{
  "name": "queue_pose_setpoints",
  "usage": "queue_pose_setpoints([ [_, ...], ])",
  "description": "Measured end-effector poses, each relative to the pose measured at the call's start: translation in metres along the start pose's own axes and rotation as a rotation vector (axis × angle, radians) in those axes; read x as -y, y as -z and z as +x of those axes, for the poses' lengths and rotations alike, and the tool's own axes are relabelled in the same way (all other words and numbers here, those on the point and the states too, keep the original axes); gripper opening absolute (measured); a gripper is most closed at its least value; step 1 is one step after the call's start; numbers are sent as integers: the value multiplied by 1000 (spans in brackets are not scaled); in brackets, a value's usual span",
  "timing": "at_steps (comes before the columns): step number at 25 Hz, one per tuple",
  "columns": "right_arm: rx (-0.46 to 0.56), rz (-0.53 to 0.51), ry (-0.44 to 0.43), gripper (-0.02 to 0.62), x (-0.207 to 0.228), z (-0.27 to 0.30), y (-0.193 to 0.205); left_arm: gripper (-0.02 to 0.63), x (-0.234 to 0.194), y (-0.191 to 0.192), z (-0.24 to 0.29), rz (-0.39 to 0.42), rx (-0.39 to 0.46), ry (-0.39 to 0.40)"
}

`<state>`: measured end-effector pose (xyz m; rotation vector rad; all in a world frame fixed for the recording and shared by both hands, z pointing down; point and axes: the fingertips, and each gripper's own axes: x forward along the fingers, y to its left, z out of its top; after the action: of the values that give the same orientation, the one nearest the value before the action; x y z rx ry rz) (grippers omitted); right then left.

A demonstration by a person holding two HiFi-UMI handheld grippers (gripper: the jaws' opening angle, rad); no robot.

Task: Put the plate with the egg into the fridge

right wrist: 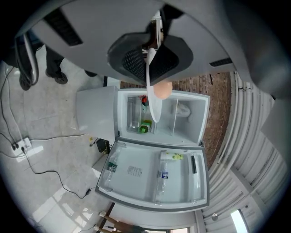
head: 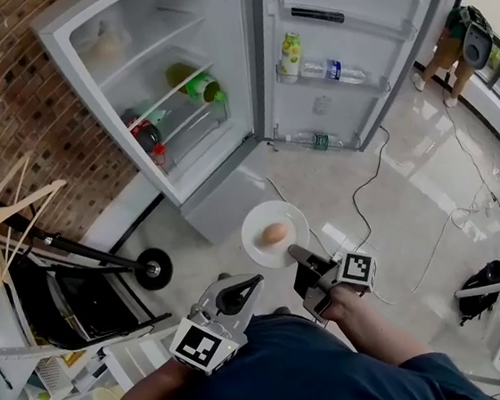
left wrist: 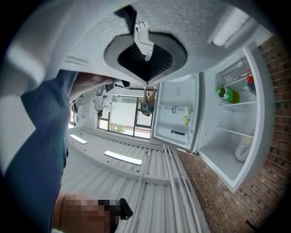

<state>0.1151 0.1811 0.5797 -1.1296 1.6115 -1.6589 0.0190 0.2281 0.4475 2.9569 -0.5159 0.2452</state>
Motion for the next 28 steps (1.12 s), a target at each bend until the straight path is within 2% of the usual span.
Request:
queue_pose_setpoints([
  [6,13,-8,9,21,-7,32,-20,-2,-35,-8,17,4,13,30],
  [15,98,5,30,21,-29,106,-70,-2,-134,-36,46,15,33,96],
  [22,145,13,28,21,-48,170,-94,-2,-206,-46,50,16,29,131],
  [28,177,17,40,21,-60,213,-111,-2,-251,-54,48,14,32,146],
])
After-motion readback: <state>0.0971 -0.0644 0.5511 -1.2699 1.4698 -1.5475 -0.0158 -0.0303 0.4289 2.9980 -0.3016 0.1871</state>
